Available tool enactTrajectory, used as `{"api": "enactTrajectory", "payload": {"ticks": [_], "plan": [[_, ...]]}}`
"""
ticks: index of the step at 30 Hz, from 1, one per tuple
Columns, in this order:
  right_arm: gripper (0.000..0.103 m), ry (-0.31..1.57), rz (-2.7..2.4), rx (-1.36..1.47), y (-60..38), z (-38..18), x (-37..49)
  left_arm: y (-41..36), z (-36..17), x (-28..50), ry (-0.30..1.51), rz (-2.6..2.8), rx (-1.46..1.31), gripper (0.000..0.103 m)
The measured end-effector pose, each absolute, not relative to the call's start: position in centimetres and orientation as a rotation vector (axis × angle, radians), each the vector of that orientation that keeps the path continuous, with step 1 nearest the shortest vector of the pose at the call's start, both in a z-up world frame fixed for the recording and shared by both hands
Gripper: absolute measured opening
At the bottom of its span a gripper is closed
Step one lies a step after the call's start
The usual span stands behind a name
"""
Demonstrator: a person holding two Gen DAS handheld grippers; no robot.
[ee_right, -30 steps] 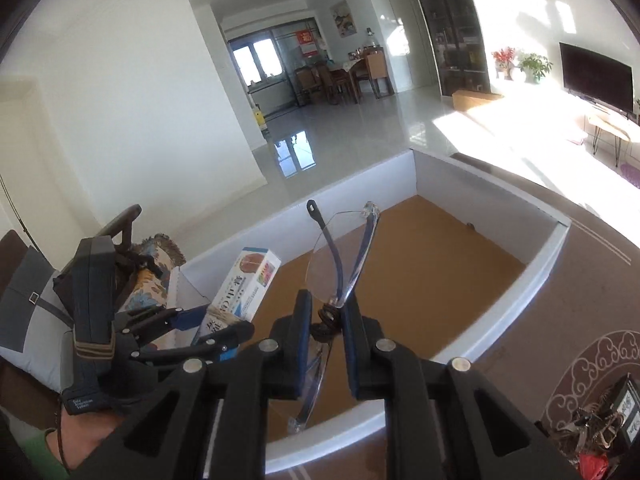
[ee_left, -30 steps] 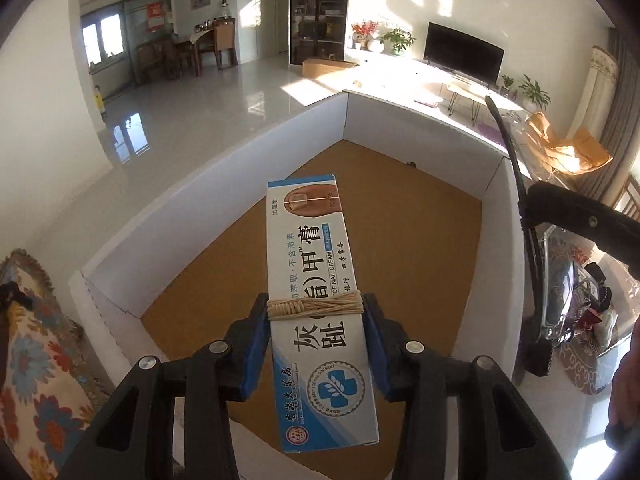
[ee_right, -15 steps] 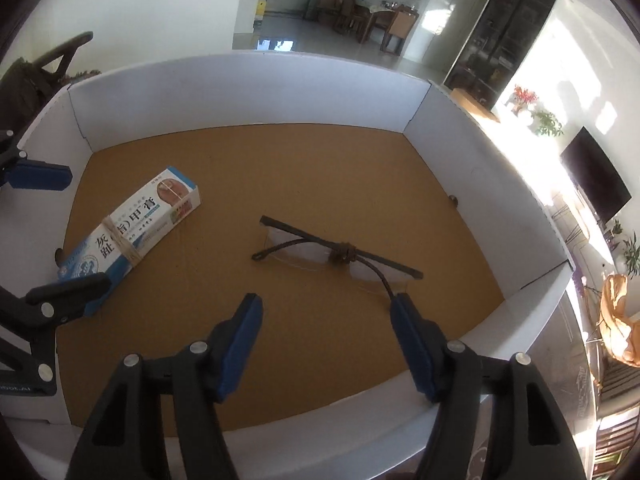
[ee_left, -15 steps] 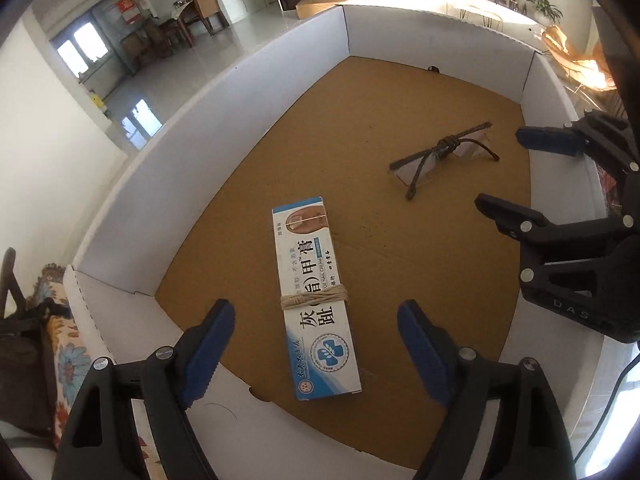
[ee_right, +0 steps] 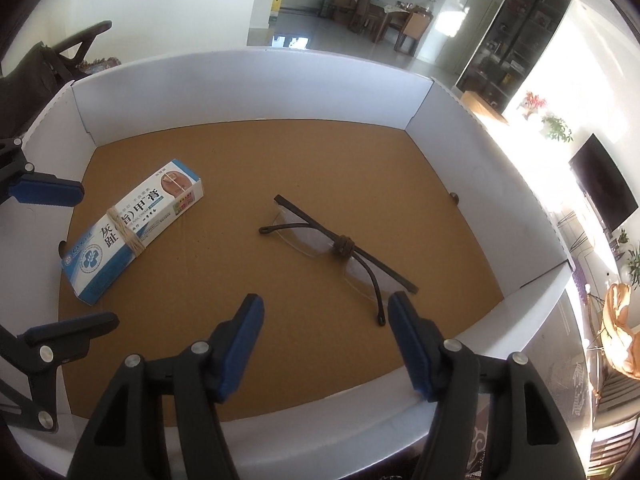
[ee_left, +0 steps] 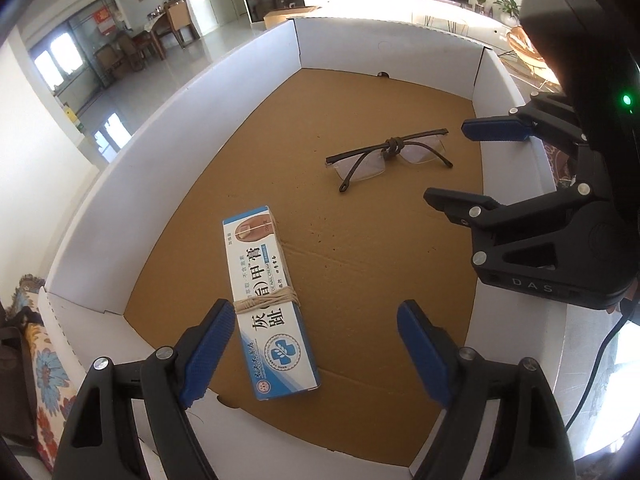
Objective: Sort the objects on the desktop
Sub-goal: 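Withdraw both tools from the bin back over the table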
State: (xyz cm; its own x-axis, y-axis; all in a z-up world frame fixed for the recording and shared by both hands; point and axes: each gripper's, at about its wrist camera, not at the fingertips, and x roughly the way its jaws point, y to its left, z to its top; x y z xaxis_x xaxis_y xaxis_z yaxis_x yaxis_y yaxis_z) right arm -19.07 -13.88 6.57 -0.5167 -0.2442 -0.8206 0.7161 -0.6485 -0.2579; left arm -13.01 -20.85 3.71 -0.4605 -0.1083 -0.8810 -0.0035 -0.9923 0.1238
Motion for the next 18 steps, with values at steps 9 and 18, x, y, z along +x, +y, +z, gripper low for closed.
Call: {"api": "enactTrajectory", "payload": {"ticks": [9, 18], "plan": [[0.103, 0.399, -2.366, 0.951, -6.1, 13.4, -17.5, -19.6, 9.8, -8.8, 0.132, -2.831, 1.16, 0.083], [0.103, 0.349, -2.635, 0.925, 10.2, 13.8, -5.1, -6.3, 14.9, -2.2, 0.238, -3.302, 1.128, 0.103]]}}
